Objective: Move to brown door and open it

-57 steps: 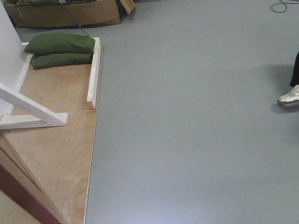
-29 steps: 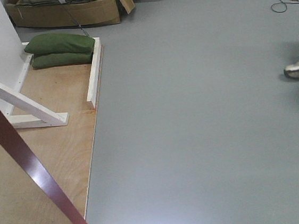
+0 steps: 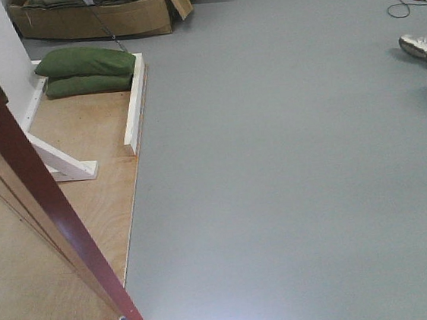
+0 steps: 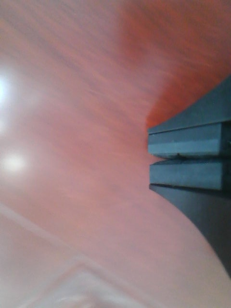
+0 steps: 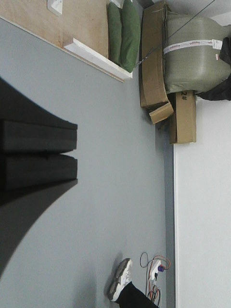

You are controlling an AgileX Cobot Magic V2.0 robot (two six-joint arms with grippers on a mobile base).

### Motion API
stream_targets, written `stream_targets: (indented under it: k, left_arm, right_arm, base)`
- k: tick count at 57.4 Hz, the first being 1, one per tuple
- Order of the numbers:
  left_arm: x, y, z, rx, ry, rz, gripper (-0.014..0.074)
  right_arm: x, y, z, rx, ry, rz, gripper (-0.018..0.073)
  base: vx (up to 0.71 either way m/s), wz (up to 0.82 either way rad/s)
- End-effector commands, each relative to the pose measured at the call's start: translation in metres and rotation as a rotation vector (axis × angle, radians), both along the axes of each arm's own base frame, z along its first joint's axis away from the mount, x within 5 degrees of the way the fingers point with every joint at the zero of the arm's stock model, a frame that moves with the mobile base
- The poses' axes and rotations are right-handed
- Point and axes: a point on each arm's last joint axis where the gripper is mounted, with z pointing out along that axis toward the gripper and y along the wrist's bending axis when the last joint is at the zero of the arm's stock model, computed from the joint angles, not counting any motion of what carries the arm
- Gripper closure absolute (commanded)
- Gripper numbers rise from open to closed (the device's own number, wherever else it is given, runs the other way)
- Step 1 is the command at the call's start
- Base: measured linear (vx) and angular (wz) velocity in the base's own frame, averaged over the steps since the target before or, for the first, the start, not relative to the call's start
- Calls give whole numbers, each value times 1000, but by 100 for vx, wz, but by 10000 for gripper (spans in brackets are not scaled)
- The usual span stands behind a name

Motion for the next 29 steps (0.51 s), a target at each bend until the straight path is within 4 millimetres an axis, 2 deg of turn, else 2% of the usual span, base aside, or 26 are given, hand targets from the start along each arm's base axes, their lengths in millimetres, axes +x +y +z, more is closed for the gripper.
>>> stream_targets:
  k: [1, 29]
  left_arm:
    - [-6, -7, 13, -14, -37, -45, 600]
    - [-3, -7, 10, -14, -20, -63, 600]
  right_arm:
    - [1, 0, 6, -8, -87, -3, 559]
    - [1, 0, 6, -8, -87, -3, 559]
  base:
    - [0, 0]
    - [0, 0]
